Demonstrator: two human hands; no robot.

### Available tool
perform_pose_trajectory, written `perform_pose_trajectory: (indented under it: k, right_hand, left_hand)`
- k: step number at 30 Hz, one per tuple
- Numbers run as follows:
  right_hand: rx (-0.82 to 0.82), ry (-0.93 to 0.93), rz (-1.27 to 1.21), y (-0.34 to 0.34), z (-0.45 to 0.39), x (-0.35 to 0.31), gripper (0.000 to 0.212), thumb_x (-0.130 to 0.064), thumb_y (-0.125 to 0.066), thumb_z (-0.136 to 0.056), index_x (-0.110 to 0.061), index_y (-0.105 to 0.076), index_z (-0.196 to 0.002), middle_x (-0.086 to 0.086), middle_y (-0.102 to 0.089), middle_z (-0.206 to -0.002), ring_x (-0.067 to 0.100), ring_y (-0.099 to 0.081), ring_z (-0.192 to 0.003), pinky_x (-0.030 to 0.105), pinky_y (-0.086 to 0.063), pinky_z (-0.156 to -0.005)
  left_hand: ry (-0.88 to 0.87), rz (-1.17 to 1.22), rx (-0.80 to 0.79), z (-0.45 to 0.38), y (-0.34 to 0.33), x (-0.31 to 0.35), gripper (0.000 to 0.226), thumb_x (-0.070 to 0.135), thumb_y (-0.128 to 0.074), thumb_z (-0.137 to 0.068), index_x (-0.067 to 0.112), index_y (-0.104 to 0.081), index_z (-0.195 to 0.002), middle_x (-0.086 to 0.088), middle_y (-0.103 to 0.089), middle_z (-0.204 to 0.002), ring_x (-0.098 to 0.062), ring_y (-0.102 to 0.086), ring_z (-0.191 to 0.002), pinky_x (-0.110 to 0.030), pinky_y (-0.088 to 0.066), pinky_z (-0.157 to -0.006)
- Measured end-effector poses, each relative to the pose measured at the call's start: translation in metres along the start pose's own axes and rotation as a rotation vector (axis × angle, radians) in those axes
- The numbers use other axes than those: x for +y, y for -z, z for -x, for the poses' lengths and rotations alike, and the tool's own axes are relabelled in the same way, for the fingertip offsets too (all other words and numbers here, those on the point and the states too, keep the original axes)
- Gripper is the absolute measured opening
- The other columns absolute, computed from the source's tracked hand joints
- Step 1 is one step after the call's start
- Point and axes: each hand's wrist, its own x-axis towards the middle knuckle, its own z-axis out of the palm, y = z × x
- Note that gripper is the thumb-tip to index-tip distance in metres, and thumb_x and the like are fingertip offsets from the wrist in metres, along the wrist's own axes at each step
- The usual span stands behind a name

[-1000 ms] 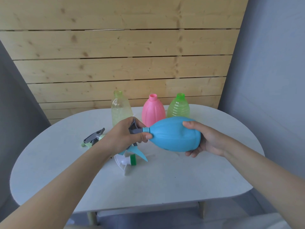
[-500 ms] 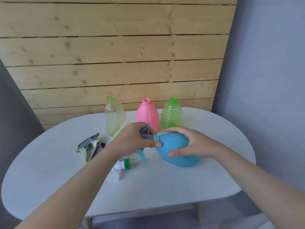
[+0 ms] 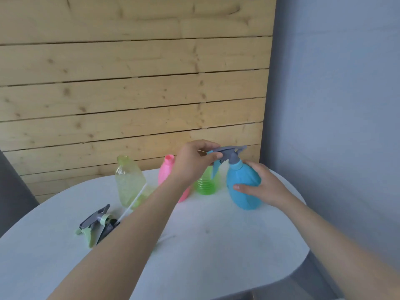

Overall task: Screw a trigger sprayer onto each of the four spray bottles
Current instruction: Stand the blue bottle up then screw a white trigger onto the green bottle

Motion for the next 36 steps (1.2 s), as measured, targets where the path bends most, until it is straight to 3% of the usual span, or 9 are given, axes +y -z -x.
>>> perform_pose_trajectory:
  k: [3, 6, 9, 17, 21, 23, 26, 30, 36]
  right_hand:
    - [0.152, -0.036, 0.053, 0.005, -0.019, 0.012, 0.076, -0.034, -0.08, -0.068, -0.033, -0.041, -0.134, -0.006, -0.035, -0.119, 0.007, -0.037, -0.112, 0.024, -0.03, -0.093]
    - [0.233, -0.034, 0.022, 0.0, -0.036, 0.02, 0.076, -0.033, -0.078, -0.07, -0.028, -0.041, -0.136, -0.009, -0.038, -0.119, 0.009, -0.04, -0.116, 0.023, -0.03, -0.092]
    - [0.278, -0.036, 0.019, -0.009, -0.045, 0.027, 0.073, -0.032, -0.076, -0.072, -0.026, -0.041, -0.136, -0.009, -0.041, -0.114, 0.015, -0.042, -0.121, 0.023, -0.029, -0.087]
    - [0.25, -0.022, 0.003, -0.019, -0.047, 0.032, 0.08, -0.035, -0.071, -0.077, -0.022, -0.028, -0.143, 0.004, -0.046, -0.135, 0.016, -0.04, -0.124, 0.024, -0.032, -0.094]
    - [0.225, -0.062, 0.029, -0.016, -0.043, 0.033, 0.091, -0.038, -0.072, -0.076, -0.018, -0.019, -0.147, 0.006, -0.037, -0.146, 0.02, -0.033, -0.135, 0.024, -0.028, -0.098]
    - [0.229, -0.083, 0.047, -0.014, -0.041, 0.033, 0.095, -0.04, -0.073, -0.075, -0.017, -0.016, -0.147, 0.006, -0.031, -0.15, 0.02, -0.027, -0.138, 0.026, -0.027, -0.098]
    - [0.237, -0.077, 0.078, -0.013, -0.038, 0.03, 0.092, -0.04, -0.073, -0.074, -0.017, -0.02, -0.146, 0.006, -0.032, -0.149, 0.021, -0.029, -0.137, 0.03, -0.03, -0.102]
    - [0.243, -0.086, 0.082, -0.018, -0.035, 0.029, 0.088, -0.039, -0.074, -0.073, -0.02, -0.025, -0.143, 0.005, -0.044, -0.138, 0.022, -0.04, -0.127, 0.031, -0.037, -0.093]
    - [0.212, -0.108, 0.006, -0.025, -0.038, 0.03, 0.086, -0.032, -0.076, -0.073, -0.023, -0.023, -0.14, 0.001, -0.048, -0.132, 0.024, -0.048, -0.119, 0.03, -0.04, -0.083]
  left_hand:
    - [-0.022, -0.029, 0.03, -0.031, -0.023, 0.006, 0.018, 0.012, -0.07, -0.078, 0.017, -0.071, -0.096, -0.005, -0.07, -0.09, -0.031, -0.068, -0.087, -0.038, -0.055, -0.084]
    - [-0.058, -0.111, 0.046, -0.059, -0.037, 0.006, 0.022, 0.015, -0.069, -0.08, 0.015, -0.072, -0.101, -0.006, -0.071, -0.1, -0.019, -0.062, -0.084, -0.027, -0.05, -0.078]
    - [-0.079, -0.165, 0.038, -0.075, -0.047, 0.003, 0.023, 0.014, -0.065, -0.082, 0.014, -0.071, -0.105, -0.005, -0.07, -0.105, -0.017, -0.06, -0.091, -0.021, -0.041, -0.075]
    - [-0.142, -0.208, 0.024, -0.083, -0.049, -0.008, 0.025, 0.017, -0.062, -0.085, 0.018, -0.067, -0.11, -0.001, -0.067, -0.108, -0.015, -0.06, -0.089, -0.02, -0.043, -0.078]
    - [-0.133, -0.197, -0.033, -0.074, -0.046, -0.007, 0.047, 0.027, -0.069, -0.08, 0.02, -0.055, -0.125, -0.007, -0.064, -0.113, -0.018, -0.062, -0.098, -0.032, -0.049, -0.089]
    - [-0.127, -0.296, -0.017, -0.071, -0.04, -0.008, 0.063, 0.035, -0.07, -0.077, 0.021, -0.045, -0.133, -0.004, -0.06, -0.12, -0.017, -0.056, -0.113, -0.036, -0.042, -0.098]
    - [-0.03, -0.72, -0.028, -0.067, -0.023, -0.013, 0.074, 0.043, -0.066, -0.078, 0.019, -0.033, -0.14, -0.004, -0.05, -0.136, -0.021, -0.044, -0.126, -0.039, -0.024, -0.105]
    - [0.083, -0.963, -0.182, -0.055, -0.013, -0.024, 0.06, 0.036, -0.058, -0.087, 0.02, -0.035, -0.14, -0.006, -0.049, -0.138, -0.024, -0.045, -0.125, -0.034, -0.02, -0.103]
    - [0.005, -0.928, -0.084, -0.05, -0.004, -0.03, 0.037, 0.012, -0.05, -0.092, 0.023, -0.055, -0.126, -0.003, -0.059, -0.123, -0.024, -0.052, -0.113, -0.029, -0.02, -0.089]
